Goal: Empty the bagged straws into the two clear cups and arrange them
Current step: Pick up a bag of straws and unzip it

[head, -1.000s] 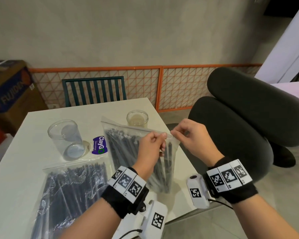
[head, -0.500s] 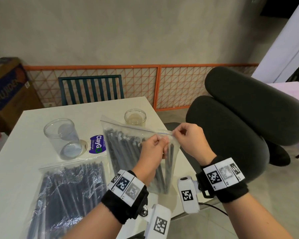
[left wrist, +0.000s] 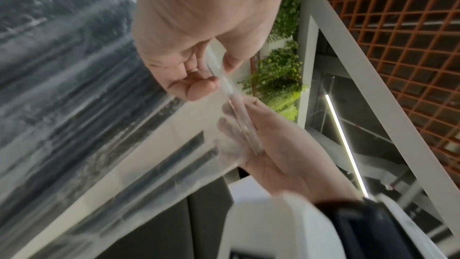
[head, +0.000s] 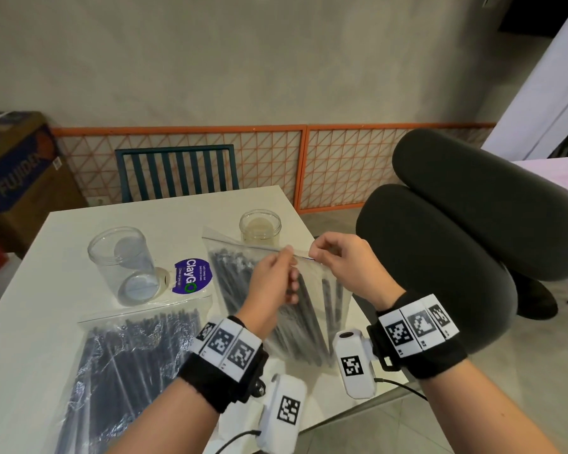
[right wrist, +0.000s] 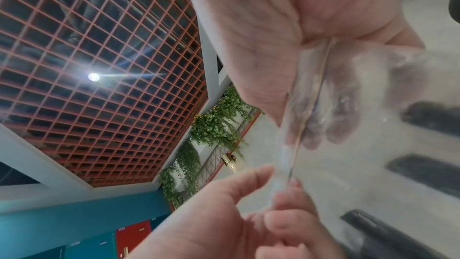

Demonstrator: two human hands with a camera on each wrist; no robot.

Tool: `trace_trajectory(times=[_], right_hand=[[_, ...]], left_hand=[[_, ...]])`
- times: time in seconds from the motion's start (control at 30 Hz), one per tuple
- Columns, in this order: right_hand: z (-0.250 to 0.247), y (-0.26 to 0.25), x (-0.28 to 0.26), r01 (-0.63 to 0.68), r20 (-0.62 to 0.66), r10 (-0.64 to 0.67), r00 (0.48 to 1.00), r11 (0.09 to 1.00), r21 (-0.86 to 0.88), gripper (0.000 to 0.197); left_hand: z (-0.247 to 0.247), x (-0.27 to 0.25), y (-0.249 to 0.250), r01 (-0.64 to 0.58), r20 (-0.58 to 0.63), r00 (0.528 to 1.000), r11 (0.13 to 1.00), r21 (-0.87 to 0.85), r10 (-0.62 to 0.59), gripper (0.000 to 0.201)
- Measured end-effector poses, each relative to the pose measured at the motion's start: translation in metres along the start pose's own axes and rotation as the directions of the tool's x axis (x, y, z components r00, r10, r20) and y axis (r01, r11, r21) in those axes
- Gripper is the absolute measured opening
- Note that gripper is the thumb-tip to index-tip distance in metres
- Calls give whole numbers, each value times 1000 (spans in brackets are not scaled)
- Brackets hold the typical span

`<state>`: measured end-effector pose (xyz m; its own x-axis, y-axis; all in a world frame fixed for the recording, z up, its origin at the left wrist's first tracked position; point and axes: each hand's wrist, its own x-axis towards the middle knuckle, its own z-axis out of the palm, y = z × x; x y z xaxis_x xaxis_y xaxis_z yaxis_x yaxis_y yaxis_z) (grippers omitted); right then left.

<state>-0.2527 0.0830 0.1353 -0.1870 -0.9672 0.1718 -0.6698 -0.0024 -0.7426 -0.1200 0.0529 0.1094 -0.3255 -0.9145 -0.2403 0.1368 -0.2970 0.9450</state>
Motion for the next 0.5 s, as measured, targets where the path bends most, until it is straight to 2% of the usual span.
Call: trace_trajectory(times=[0.1, 0.17, 0.23, 0.3, 0.37, 0.43, 0.5], right_hand=[[1, 2, 5, -35, -8, 35, 999, 999, 10, 13], [1, 5, 13, -90, -73, 89, 993, 996, -10, 15], [3, 5, 20, -162, -176, 135, 975, 976, -148, 17], [9, -2, 21, -195, -225, 117, 967, 912, -361, 17], [18, -12, 18, -113, -141, 53, 989, 881, -459, 18], [25, -21, 15, -42, -81, 9, 997, 909, -415, 18], [30, -25, 15, -27, -85, -3, 996, 936, -350, 16]], left_hand=[[-7, 7, 6, -6, -3, 1000, 999, -41, 6, 20], [-6, 4, 6, -18, 6, 1000, 998, -55, 18, 22], [-3, -1, 1, -34, 1, 999, 998, -46, 34, 25], [-1, -5, -5, -74, -11, 997, 997, -10, 74, 26], [0, -5, -6, -114, -4, 993, 992, 47, 114, 23], [0, -4, -4, -117, 7, 993, 990, 82, 117, 21], [-3, -1, 0, -80, -23, 996, 993, 83, 83, 24]])
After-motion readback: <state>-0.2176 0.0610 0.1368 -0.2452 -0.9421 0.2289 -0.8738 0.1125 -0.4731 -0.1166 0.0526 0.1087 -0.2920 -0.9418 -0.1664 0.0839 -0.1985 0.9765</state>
